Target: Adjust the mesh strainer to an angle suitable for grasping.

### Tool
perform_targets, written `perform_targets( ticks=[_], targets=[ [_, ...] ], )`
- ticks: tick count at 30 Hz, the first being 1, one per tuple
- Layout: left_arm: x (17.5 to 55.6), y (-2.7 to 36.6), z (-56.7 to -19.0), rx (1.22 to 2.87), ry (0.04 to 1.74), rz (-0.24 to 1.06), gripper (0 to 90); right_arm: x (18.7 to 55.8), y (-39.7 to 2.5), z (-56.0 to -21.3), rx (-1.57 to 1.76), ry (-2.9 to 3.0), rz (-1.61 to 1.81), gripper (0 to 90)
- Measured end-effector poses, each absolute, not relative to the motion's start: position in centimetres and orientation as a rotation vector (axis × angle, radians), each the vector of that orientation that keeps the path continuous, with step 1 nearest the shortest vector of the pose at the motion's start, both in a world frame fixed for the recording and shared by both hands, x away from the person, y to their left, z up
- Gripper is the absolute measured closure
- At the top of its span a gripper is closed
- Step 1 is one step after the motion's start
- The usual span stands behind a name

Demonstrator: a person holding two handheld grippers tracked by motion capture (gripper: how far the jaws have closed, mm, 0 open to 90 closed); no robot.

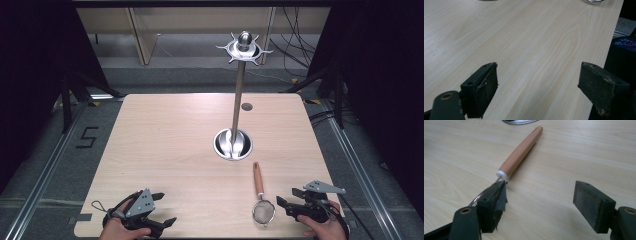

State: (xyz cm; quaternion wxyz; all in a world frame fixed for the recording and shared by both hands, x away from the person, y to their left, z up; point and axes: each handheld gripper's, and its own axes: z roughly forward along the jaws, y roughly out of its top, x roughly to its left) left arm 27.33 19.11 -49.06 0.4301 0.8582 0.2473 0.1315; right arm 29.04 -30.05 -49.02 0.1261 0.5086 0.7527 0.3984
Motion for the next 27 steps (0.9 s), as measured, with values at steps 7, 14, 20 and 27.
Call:
perform_targets(
  ticks=[7,14,20,27],
  targets=[
    [27.3,19.1,-49.1,2.139,0.618,0.328,15.3,29.1,-30.0,-48.9,1.463,2.201,1.167,27.7],
    [27.3,19.1,-49.1,2.135,0.622,0.327,15.3,29.4,-29.3,-48.6,1.489,2.216,1.174,27.6],
    [27.3,19.1,-49.2,2.133,0.625,0.327,15.3,30.6,-28.5,-48.1,1.432,2.240,1.146,26.1],
    [27.3,19.1,-49.2,2.124,0.626,0.331,15.3,32.8,-27.4,-47.0,1.304,2.281,1.112,24.8]
  ],
)
